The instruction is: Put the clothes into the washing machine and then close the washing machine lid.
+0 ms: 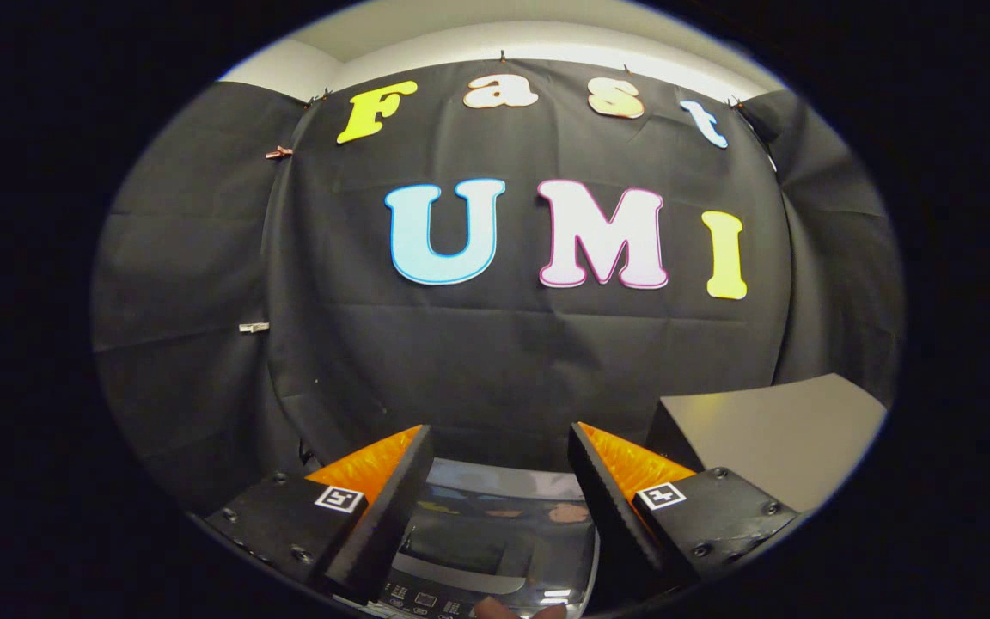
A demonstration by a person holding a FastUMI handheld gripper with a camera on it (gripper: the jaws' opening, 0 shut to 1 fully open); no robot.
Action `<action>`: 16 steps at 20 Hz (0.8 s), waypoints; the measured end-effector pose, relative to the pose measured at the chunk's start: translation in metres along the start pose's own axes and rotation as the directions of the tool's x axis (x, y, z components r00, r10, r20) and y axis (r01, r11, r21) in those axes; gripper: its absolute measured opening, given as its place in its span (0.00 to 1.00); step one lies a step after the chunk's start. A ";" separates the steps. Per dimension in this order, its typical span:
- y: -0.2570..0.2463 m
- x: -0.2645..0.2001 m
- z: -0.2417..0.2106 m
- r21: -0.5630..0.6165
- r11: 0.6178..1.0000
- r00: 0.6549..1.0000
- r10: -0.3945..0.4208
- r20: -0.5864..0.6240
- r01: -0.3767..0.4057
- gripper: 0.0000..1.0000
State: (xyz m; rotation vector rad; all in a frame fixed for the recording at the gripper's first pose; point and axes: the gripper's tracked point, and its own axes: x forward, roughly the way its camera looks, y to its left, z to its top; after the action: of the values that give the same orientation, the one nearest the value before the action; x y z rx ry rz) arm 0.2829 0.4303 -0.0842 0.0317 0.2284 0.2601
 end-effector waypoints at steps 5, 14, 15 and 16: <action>-0.011 -0.016 0.024 -0.007 1.000 0.999 -0.015 0.040 0.016 0.99; -0.058 -0.055 0.060 -0.046 0.996 0.994 -0.074 0.082 0.078 1.00; -0.064 -0.059 0.064 -0.043 0.996 0.993 -0.080 0.087 0.084 1.00; -0.069 -0.064 0.068 -0.034 0.996 0.992 -0.085 0.093 0.088 1.00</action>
State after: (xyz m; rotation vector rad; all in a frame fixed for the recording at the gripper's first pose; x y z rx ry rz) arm 0.2556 0.3472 -0.0080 -0.0041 0.1329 0.1764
